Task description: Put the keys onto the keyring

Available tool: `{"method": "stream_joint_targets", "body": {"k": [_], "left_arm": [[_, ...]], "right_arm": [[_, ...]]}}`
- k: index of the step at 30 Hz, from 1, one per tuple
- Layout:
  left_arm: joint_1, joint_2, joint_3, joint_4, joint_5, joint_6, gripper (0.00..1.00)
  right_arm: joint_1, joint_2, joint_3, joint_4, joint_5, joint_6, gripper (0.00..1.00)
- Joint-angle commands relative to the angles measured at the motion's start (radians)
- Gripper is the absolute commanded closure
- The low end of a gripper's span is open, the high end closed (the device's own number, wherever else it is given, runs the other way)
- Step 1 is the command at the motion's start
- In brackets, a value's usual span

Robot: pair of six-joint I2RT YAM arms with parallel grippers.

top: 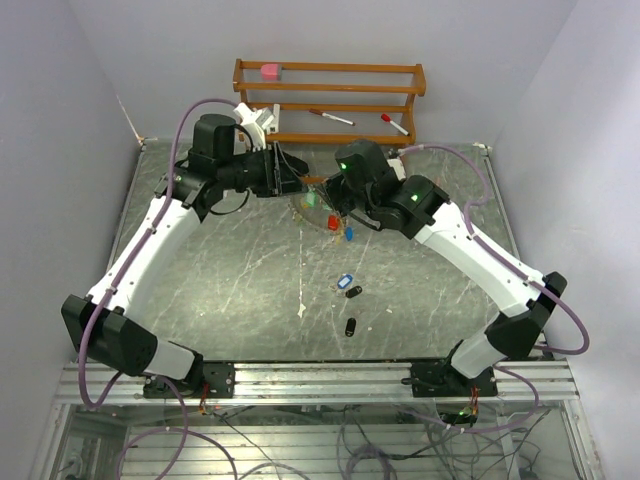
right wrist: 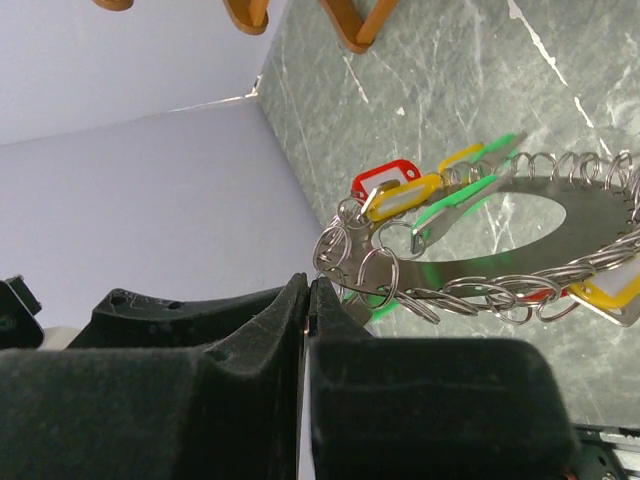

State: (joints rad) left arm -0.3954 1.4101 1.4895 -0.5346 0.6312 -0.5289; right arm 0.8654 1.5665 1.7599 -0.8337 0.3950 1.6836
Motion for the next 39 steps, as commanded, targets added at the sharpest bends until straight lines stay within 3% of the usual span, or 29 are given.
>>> {"method": "stream_joint_targets", "body": {"k": [1,12,17,23,26,34,39], "left_arm": [[0.021,0.013,0.051,0.041,0.025,-0.021,0.62],[0.021,0.01,0.015,0.089,0.043,-0.055,0.66],[0.021,0.01,0.02,0.078,0.04,-0.037,0.8],[0.022,0.001,0.01,0.094,0.059,-0.034,0.88],[0.021,-0.002,0.011,0.088,0.063,-0.027,0.87],[0.021,-0.011,0.015,0.056,0.069,-0.007,0.69],[0.021,-0.02,-0.001,0.08,0.077,-0.022,0.76]], "right_arm": [[0.006,-0.051,-0.014,0.068,0.007,0.004,1.0],[0.005,-0.04,-0.007,0.084,-0.009,0.0,1.0],[0.005,-0.037,-0.013,0.092,-0.017,0.003,1.0],[0.005,-0.025,-0.005,0.089,-0.032,0.017,1.0],[0.004,-0.019,0.004,0.085,-0.033,0.018,1.0],[0.005,-0.017,0.0,0.091,-0.035,0.022,1.0],[0.005,-0.021,-0.01,0.1,-0.039,0.024,1.0]]}}
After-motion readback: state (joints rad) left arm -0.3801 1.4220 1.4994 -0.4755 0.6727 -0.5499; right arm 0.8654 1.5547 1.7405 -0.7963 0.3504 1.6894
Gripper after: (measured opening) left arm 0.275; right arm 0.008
